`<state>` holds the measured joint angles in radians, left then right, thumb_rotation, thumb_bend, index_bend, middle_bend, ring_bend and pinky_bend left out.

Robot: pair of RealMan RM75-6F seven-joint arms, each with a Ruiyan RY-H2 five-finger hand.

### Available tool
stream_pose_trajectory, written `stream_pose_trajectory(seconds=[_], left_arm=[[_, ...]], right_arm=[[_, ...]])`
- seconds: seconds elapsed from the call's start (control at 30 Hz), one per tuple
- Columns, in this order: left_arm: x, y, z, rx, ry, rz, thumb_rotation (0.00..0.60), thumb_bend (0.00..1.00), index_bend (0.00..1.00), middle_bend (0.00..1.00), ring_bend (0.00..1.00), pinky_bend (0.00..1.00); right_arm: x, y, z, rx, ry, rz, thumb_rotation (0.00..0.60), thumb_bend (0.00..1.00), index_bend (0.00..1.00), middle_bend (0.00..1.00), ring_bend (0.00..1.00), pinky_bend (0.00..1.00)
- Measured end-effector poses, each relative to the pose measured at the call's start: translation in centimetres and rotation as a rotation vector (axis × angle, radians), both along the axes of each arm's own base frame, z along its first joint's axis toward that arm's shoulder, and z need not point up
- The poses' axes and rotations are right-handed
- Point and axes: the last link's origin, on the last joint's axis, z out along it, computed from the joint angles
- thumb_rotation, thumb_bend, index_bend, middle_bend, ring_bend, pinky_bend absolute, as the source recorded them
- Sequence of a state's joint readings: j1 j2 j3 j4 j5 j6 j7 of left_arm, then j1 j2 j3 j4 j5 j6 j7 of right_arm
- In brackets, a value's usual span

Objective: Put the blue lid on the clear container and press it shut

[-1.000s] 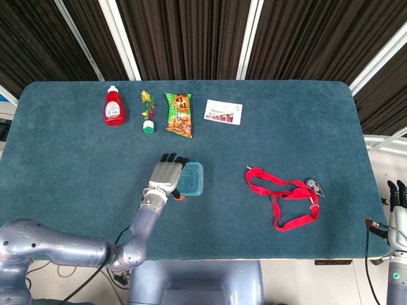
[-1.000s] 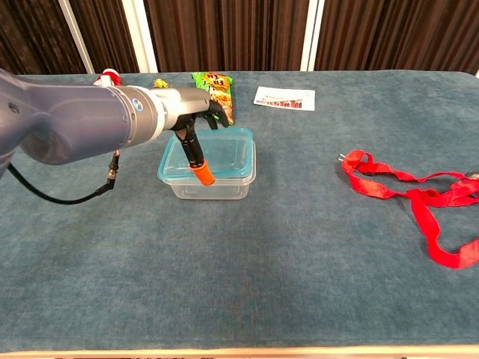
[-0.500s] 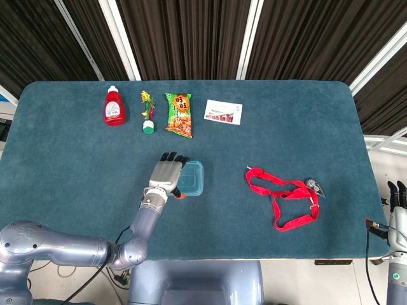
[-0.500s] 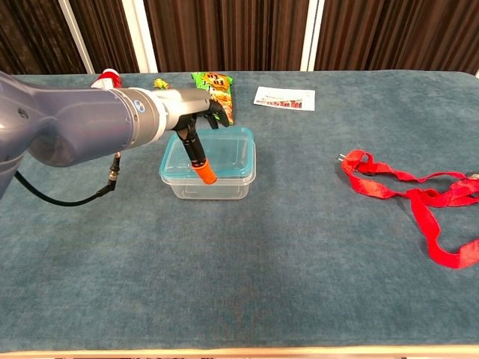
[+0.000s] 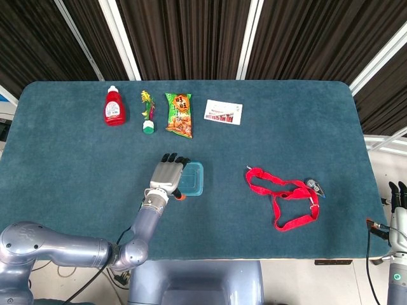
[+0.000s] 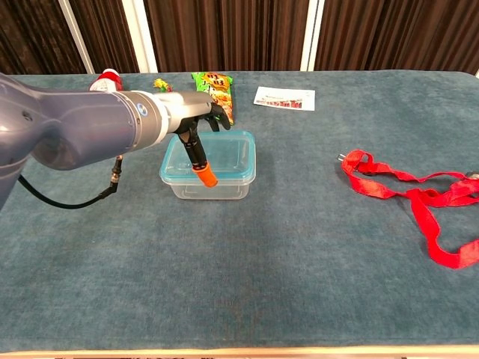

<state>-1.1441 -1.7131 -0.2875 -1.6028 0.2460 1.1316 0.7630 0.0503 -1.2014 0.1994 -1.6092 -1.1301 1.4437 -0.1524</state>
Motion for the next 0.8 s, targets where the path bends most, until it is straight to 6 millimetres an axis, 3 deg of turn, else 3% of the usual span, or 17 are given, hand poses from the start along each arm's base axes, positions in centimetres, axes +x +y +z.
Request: stream_pose_trajectory(seconds=[0.8], left_arm=[[0.04,-0.04,-0.41,-0.009,0.009,-0.009,0.6,0.1,0.17,0.22,0.0,0.0]], right_arm=[[-0.02,0.06,0.16,-0.007,-0.002,-0.008,0.6,0.28,0.03,0.0,0.0,0.0]])
